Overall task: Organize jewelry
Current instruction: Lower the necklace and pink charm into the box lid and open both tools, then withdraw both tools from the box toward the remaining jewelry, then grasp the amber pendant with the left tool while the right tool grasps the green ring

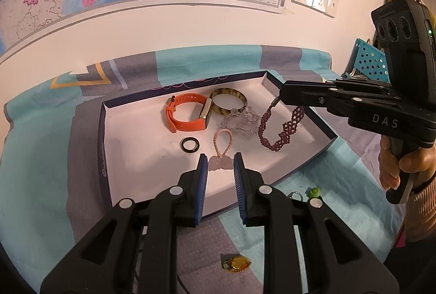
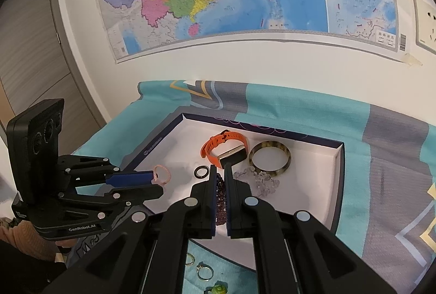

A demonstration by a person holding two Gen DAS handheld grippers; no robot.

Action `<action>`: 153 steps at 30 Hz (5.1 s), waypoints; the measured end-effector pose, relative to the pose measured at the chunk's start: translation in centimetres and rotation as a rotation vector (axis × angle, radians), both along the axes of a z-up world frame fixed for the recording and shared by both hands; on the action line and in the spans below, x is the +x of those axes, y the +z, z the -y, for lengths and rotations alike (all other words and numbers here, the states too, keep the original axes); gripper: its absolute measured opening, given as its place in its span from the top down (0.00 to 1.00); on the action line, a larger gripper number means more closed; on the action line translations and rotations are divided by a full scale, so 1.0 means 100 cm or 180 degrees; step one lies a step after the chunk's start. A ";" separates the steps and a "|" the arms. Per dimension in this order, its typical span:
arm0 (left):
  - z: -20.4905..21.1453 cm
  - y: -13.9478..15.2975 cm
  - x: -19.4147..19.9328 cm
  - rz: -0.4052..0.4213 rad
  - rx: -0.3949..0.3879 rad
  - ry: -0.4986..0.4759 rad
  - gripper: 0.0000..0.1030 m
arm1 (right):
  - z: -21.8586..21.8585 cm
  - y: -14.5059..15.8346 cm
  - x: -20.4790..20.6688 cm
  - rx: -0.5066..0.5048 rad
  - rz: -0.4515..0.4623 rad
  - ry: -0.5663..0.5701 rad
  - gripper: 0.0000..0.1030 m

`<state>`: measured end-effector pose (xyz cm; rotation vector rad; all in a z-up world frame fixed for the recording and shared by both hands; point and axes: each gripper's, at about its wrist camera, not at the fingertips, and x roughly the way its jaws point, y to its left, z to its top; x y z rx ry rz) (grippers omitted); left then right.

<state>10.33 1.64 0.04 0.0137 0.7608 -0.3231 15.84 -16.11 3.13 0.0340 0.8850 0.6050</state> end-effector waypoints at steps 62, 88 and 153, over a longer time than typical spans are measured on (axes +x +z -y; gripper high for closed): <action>0.005 -0.036 0.043 -0.0346 0.0061 0.0144 0.80 | -0.005 -0.039 0.034 0.0009 -0.0306 -0.0129 0.96; 0.002 -0.040 0.045 -0.0363 0.0043 0.0225 0.75 | -0.002 -0.055 0.046 -0.0177 -0.0356 -0.0306 0.94; 0.005 -0.053 -0.076 -0.0389 0.0126 0.0012 0.81 | 0.002 -0.056 -0.100 -0.0661 -0.0383 -0.0127 0.62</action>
